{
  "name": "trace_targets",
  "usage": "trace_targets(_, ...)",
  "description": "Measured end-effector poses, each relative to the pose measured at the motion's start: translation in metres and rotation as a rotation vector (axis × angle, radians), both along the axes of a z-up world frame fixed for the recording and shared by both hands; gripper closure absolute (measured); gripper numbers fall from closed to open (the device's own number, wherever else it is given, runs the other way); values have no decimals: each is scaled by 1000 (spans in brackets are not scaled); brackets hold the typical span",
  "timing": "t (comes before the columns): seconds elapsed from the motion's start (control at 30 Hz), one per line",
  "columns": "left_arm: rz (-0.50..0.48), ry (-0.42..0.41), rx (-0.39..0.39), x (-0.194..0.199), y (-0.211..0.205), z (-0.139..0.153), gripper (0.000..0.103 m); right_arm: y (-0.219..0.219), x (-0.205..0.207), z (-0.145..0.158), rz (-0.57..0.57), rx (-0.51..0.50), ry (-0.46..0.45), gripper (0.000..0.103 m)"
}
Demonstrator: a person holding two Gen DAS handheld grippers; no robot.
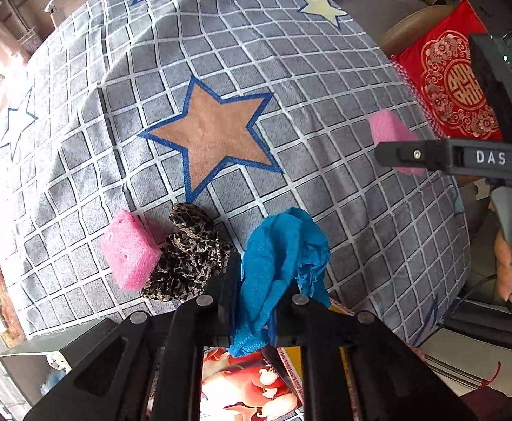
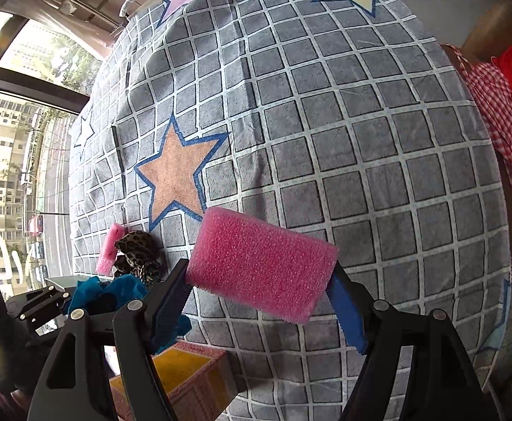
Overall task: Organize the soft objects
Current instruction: 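Grasp the blue glove with the left tool while the right tool grasps the pink foam sponge, then lift the glove with the left tool while the right tool carries the sponge toward the box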
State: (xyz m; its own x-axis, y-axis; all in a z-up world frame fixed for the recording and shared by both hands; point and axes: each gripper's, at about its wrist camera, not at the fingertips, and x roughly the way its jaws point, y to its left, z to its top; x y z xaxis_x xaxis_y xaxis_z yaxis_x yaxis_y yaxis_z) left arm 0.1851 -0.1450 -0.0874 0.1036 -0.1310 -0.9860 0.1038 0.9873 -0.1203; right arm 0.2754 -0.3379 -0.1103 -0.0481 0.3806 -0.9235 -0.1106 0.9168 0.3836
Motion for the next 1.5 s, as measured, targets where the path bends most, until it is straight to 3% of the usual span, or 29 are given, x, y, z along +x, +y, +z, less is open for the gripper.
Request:
trace_targets(0.27,-99,-119,-1,-8,-39,40,89,-24,-31,30,-19,-19,-34,26)
trace_targets(0.53,-233,-205,-63,-33,-92,71,89,-47,-70,52,-66,-64,-50,26)
trace_targets(0.77,-313,-252,-122,-72,-112,96,89,-58,-114,72,-97,-106,-68,26)
trace_targets(1.17,-385,-264,-153,-153,-94,113,89,-42,-194,90,-87,-174,-65,26)
trace_targets(1.5,-311,-275,-141,-209,-46,112,89,5,-256,94,33,-177,-57,26)
